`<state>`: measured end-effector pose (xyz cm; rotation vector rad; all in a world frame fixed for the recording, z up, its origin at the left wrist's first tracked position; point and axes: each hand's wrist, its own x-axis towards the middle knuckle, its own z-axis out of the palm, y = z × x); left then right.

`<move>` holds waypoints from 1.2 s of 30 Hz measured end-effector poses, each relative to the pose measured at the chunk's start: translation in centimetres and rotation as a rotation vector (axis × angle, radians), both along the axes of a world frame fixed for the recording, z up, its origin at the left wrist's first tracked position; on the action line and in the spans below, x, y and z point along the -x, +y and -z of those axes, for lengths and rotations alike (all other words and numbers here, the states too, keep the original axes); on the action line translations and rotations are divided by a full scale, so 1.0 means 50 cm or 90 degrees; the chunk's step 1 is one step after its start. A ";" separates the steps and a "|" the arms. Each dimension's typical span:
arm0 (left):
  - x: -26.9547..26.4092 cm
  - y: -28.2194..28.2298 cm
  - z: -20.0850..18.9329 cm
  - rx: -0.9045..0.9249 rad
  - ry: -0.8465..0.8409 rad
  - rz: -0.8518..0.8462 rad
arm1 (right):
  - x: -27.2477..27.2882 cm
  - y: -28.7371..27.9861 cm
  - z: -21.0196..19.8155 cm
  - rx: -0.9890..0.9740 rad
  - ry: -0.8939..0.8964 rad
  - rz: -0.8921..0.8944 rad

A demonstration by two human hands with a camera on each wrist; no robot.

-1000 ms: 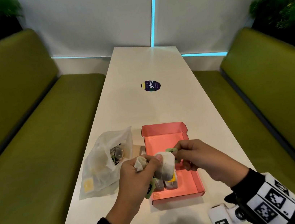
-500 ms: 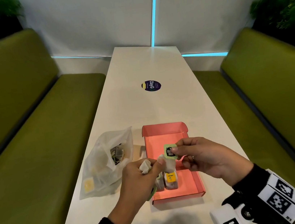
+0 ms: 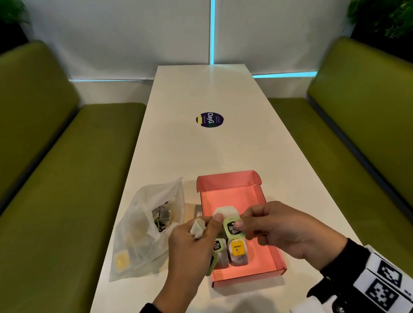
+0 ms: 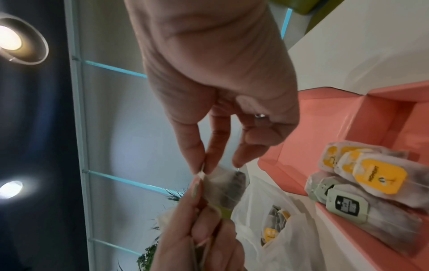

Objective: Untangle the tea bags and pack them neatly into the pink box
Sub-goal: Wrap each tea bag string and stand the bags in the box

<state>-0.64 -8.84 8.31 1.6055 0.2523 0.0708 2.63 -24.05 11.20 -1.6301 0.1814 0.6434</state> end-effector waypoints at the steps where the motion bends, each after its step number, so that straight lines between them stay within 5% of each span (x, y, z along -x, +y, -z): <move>1: -0.001 -0.001 -0.002 0.026 0.008 -0.002 | -0.001 0.001 0.004 -0.005 -0.018 0.012; 9: 0.004 -0.007 -0.015 0.071 0.012 0.012 | 0.006 0.007 0.013 -0.026 -0.107 0.045; 16: 0.004 0.006 -0.020 0.077 -0.023 0.045 | 0.008 0.001 0.011 -0.014 -0.141 -0.034; 30: 0.007 0.019 -0.015 -0.053 -0.151 0.088 | 0.009 -0.001 -0.005 0.023 -0.195 -0.123; 36: 0.001 0.029 0.013 0.039 -0.104 0.084 | 0.011 0.003 -0.001 -0.033 -0.211 -0.058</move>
